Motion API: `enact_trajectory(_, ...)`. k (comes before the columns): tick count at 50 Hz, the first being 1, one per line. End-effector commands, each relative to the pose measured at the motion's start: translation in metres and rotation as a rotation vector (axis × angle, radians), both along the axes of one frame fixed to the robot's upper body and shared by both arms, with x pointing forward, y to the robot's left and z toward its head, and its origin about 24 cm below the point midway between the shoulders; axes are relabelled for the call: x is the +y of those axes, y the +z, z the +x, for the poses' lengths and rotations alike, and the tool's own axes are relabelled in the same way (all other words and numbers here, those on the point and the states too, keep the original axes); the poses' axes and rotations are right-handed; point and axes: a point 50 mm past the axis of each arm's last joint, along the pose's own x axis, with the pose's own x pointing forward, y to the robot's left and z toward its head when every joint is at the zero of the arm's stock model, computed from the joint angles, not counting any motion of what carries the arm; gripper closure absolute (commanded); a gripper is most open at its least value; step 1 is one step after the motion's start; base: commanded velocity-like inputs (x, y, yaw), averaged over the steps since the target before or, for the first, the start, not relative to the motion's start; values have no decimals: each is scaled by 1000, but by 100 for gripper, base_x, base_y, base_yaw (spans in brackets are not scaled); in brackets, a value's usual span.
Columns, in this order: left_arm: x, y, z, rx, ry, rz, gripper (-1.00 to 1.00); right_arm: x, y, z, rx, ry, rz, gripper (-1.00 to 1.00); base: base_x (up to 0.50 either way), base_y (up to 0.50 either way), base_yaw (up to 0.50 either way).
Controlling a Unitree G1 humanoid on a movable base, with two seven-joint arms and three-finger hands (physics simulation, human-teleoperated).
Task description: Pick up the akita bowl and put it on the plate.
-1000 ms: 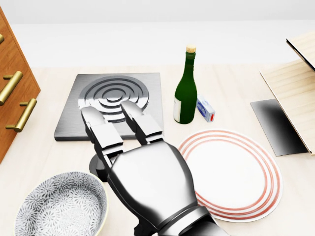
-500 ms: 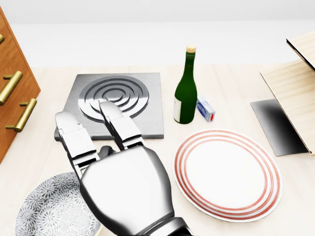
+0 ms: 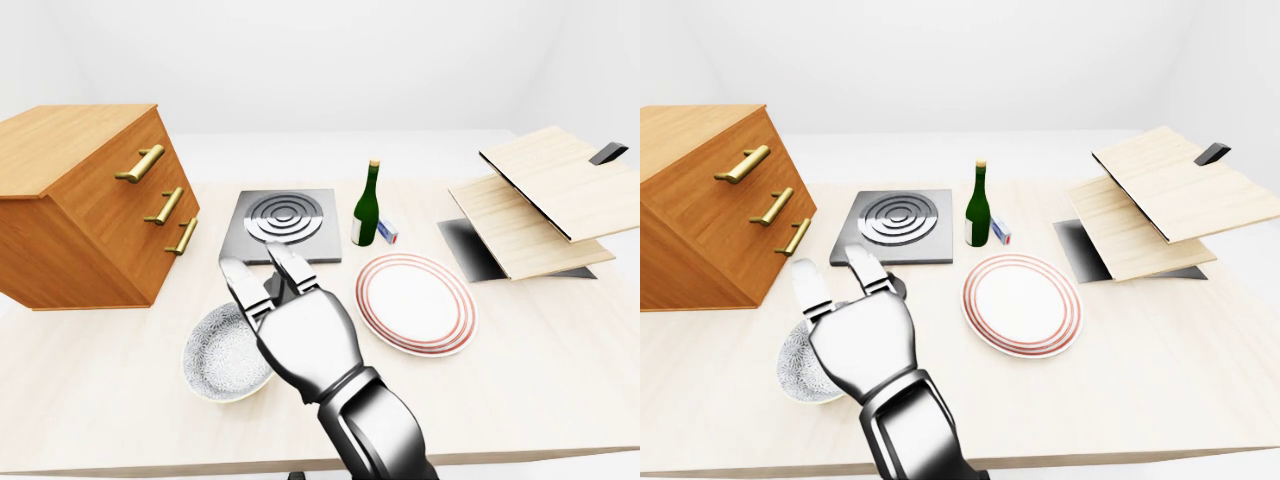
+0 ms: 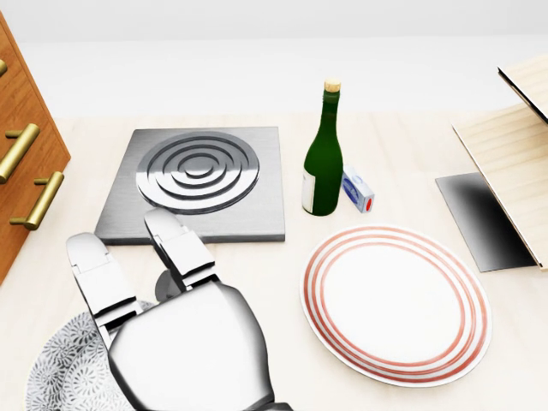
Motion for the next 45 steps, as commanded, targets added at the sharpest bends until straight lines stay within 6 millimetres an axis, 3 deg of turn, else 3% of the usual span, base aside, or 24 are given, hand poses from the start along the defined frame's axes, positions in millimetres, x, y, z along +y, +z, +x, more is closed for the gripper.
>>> enact_trajectory(1, 0, 0, 0, -2, 1, -1, -100, 5, -11, -4, 39, 34, -32, -96, 0, 0, 0)
enact_trajectory(45, 0, 0, 0, -8, 1, -5, -100, 20, -38, -10, 162, 145, -80, -96, 0, 0, 0)
